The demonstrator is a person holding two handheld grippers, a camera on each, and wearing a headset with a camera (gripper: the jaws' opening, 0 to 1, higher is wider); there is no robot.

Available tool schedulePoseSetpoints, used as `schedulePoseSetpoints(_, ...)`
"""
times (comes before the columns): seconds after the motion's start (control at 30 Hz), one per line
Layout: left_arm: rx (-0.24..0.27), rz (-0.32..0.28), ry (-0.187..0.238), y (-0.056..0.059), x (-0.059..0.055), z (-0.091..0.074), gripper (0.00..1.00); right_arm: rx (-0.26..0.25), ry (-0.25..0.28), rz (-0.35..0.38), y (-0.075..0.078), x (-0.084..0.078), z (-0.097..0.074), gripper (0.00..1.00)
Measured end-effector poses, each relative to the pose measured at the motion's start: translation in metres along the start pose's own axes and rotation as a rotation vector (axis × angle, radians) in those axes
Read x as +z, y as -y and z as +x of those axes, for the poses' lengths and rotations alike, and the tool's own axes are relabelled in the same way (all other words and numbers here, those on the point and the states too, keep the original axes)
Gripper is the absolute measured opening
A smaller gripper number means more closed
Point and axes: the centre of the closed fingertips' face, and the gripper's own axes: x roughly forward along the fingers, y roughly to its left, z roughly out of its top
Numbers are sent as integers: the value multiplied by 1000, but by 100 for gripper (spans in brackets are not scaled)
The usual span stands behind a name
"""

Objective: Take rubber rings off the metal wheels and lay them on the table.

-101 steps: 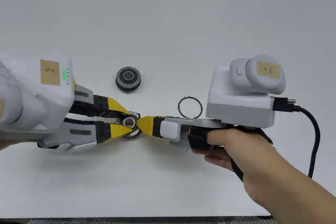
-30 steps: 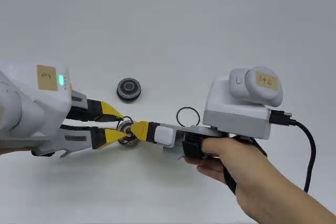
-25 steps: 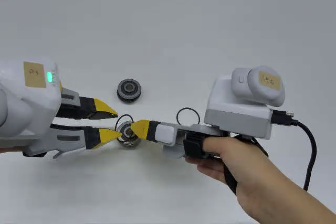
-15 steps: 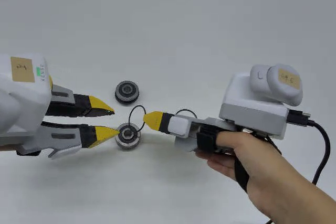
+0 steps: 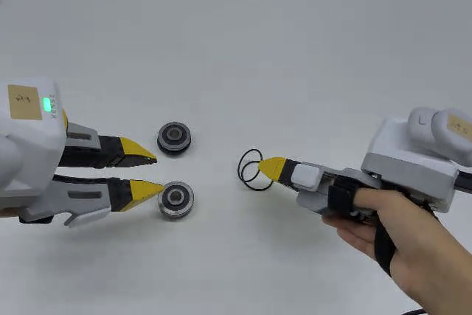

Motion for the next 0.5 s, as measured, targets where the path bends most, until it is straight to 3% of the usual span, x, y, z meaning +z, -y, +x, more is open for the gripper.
schedulePoseSetpoints(0.2, 11, -9, -13, -4, -4, -2, 20, -78, -28, 3, 18, -8, -1, 2)
schedulePoseSetpoints(0.5, 31, -20, -21, -11, -9, -3, 21, -134, -24, -30, 26, -12, -5, 6)
